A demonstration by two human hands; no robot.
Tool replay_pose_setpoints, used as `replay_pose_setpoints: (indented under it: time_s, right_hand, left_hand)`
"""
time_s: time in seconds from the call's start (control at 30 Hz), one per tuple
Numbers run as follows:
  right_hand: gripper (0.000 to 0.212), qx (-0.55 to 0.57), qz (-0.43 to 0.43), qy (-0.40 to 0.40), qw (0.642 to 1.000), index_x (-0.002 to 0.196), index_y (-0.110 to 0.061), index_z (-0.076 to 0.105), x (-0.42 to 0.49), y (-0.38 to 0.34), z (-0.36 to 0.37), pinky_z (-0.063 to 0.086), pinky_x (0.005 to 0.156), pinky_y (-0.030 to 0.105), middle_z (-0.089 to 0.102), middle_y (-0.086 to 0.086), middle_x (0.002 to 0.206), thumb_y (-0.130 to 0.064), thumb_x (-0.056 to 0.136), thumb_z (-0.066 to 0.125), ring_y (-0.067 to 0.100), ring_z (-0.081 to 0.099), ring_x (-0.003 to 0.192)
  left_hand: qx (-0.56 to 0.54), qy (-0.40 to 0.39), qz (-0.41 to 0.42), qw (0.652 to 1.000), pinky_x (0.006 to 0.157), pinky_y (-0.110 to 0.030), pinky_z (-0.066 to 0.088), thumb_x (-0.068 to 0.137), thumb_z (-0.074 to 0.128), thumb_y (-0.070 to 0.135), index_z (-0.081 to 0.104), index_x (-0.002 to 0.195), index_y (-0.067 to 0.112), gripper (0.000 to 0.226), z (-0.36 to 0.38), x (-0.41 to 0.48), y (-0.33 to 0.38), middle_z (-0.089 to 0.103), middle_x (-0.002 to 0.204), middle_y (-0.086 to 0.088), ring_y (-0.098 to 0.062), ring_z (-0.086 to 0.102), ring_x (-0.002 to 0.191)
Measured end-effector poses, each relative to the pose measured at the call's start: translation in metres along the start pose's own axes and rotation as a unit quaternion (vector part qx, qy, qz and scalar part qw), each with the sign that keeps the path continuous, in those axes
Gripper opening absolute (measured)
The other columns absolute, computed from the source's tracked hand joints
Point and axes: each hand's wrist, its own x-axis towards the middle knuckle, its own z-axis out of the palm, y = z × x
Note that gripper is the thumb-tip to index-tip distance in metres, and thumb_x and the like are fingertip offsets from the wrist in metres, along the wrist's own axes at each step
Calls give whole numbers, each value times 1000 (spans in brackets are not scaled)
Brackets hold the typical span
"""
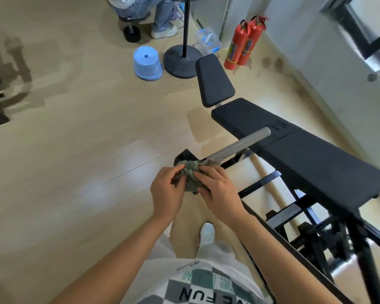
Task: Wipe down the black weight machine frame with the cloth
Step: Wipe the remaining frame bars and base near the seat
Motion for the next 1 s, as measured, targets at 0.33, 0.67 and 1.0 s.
replay_pose_setpoints:
  time_s: [0.33,0.67,1.0]
  right_hand:
    - [44,10,73,-59,996,142,-20,57,62,-24,-3,45,109,43,54,1,146,-17,99,59,24,50,132]
    - [45,46,127,-154,979,137,-19,61,113,-23,-19,45,107,37,63,1,134,-18,93,69,21,57,119]
    - [33,22,119,-24,992,127,-18,68,82,-37,-4,49,99,34,69,0,122,-19,95,68,19,62,110]
  left_hand:
    - [27,-119,-5,992,78,-18,41,95,66,15,76,116,26,26,-21,83,-44,73,104,8,-9,55,90]
    - [-260,-282,-245,890,83,-38,61,99,57,12,75,110,26,25,-31,91,-27,76,100,-3,-20,70,95]
    - [-251,-420,-210,847,69,-29,45,103,52,23,65,128,13,30,-23,105,-22,65,103,-17,-27,56,88]
